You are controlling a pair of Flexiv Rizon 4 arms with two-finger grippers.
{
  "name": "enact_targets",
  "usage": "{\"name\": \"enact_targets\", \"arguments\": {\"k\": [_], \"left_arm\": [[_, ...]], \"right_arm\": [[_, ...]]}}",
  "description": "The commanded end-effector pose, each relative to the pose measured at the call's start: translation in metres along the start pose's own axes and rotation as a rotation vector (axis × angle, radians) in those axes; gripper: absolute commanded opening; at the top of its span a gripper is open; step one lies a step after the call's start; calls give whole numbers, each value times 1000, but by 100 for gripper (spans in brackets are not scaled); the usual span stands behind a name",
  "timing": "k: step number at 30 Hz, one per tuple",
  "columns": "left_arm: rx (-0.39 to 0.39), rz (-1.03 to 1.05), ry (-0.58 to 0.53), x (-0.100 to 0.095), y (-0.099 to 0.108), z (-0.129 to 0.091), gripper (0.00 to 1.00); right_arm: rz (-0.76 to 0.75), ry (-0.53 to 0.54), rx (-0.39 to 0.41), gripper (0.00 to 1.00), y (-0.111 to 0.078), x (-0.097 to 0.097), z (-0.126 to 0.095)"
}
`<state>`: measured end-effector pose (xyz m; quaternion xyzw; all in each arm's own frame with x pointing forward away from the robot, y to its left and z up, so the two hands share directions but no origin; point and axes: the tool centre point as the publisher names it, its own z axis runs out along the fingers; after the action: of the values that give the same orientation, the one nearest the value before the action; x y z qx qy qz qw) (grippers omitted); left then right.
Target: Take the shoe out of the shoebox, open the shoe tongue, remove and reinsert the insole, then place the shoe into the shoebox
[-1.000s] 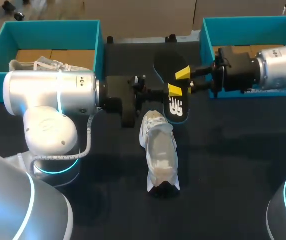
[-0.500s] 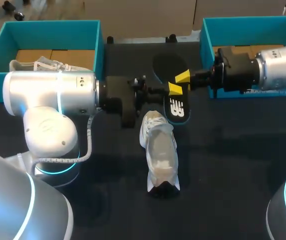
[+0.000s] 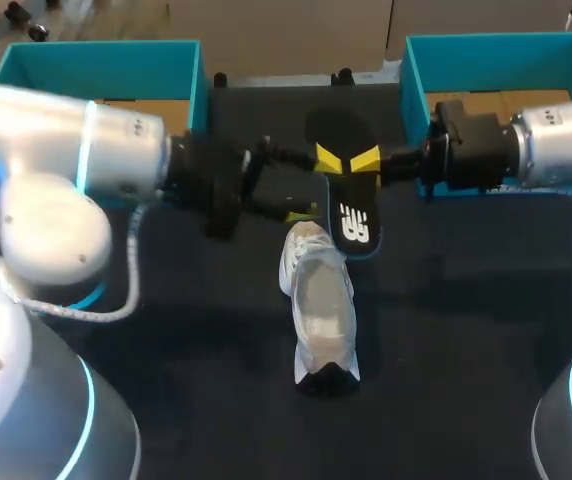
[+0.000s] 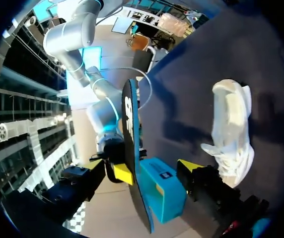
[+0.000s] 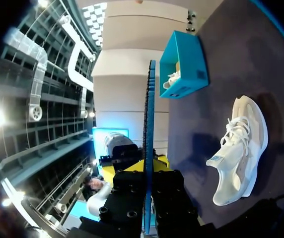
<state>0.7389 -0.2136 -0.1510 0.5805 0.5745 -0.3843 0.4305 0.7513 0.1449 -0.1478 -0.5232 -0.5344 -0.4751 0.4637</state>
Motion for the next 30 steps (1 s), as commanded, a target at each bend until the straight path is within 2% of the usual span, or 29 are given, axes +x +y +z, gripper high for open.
{"name": "enact_targets", "arguments": {"k": [1, 2, 14, 17, 24, 30], "left_arm": [[65, -36, 179, 3, 11, -51, 100], [49, -37, 245, 6, 16, -54, 100], [49, -37, 245, 6, 16, -54, 100], [63, -93, 260, -2, 20, -56, 100], [104, -87, 490, -17, 48, -76, 100], [134, -48, 681, -27, 68, -75, 100]], "right_arm": [[0, 1, 4, 0, 0, -4, 5], [5, -4, 0, 0, 0, -5, 5], [9, -10, 2, 0, 0, -6, 6], [9, -17, 1, 0, -3, -11, 7], [13, -18, 5, 0, -9, -26, 9], [6, -15, 18, 0, -9, -36, 14]]}}
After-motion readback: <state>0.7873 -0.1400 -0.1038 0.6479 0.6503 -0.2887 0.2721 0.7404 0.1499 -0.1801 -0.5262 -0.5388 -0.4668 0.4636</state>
